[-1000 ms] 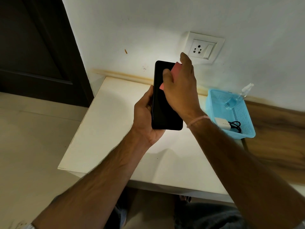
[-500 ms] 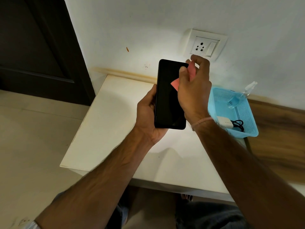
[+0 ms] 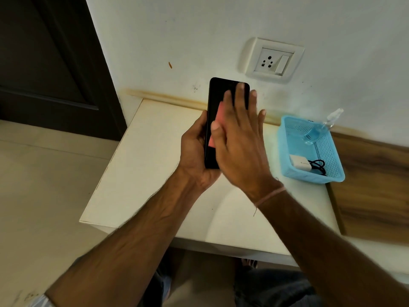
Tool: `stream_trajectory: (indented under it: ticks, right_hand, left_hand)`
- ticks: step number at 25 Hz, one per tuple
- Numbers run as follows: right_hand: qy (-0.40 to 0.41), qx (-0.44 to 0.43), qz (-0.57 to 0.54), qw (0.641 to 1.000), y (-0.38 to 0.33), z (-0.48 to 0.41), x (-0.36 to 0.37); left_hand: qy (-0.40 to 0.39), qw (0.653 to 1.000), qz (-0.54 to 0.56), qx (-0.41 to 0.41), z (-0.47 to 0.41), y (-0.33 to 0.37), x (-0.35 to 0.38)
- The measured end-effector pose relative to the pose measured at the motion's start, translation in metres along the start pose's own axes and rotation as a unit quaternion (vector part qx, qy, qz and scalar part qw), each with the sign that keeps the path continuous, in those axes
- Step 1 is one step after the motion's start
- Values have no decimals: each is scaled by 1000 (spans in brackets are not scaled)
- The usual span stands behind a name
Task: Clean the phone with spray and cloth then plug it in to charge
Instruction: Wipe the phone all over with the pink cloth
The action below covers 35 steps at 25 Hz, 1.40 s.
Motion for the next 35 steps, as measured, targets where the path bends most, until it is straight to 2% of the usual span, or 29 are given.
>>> stream_trajectory:
  ticks: [2, 6, 13, 16, 21, 27, 30, 35]
  right_hand:
    - [-34, -31, 48, 998, -4, 24, 10]
    - [-66, -59, 60, 994, 6, 57, 11]
    - [-31, 30, 70, 997, 18, -17, -7]
    - [-28, 25, 95, 995, 4, -24, 2]
    - [-48, -53, -8, 997, -19, 25, 20]
    - [-41, -100, -6, 994, -6, 71, 12]
    - [-60, -94, 1, 994, 0, 76, 9]
    - [-39, -40, -34, 998, -5, 35, 7]
  left_hand:
    - [-6, 1000, 20, -16, -1, -2, -1]
    - [6, 1000, 6, -22, -1, -2, -2]
    - [-7, 1000, -10, -16, 2, -15, 5]
    - [-28, 1000, 11, -3, 0, -10, 6]
    - [-20, 999, 38, 5, -4, 5, -7]
    - [-15, 1000, 10, -21, -5, 2, -12]
    - [-12, 1000, 5, -17, -4, 0, -11]
    - [-23, 999, 43, -17, -6, 0, -7]
Point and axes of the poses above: each hand's wrist, its own z-axis away from the middle knuckle, its own x-axis out of the palm, y = z × x, the point moved 8 cm from there along -z, towards the middle knuckle, and after that the axes turned 11 degrees about -z, right-handed, at the moved point
